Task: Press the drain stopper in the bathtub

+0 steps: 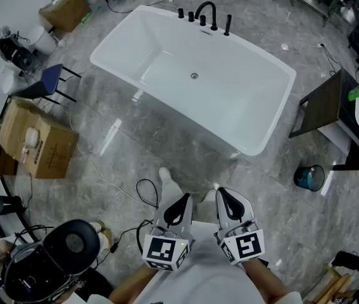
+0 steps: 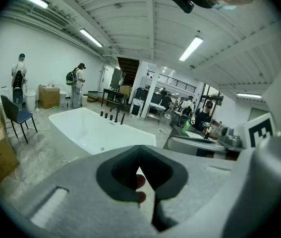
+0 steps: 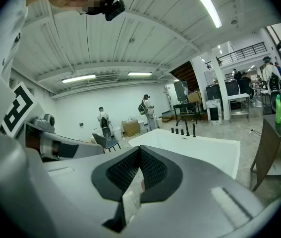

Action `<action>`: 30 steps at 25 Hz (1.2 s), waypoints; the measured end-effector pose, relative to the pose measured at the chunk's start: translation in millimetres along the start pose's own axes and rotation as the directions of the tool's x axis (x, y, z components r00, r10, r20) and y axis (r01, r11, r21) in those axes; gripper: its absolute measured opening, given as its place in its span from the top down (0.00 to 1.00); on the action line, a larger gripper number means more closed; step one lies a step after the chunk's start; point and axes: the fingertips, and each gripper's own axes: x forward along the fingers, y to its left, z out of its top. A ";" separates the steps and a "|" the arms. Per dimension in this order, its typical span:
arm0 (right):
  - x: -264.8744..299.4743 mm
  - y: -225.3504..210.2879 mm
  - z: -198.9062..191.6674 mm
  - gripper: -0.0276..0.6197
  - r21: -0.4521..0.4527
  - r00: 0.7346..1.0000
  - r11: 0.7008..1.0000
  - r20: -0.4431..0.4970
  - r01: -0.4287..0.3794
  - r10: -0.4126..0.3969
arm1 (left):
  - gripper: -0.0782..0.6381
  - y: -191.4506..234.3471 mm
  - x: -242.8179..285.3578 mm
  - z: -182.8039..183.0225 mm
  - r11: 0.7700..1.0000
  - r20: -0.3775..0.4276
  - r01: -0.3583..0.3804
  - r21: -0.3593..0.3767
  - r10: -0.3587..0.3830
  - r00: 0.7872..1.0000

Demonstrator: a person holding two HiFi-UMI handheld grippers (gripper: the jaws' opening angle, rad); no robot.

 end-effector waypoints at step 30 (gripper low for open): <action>335.5 122.4 74.9 0.97 -0.076 0.998 0.996 -0.040 -0.049 0.046 | 0.89 339.4 34.2 156.9 1.000 0.109 -0.001 0.017 -0.001 0.994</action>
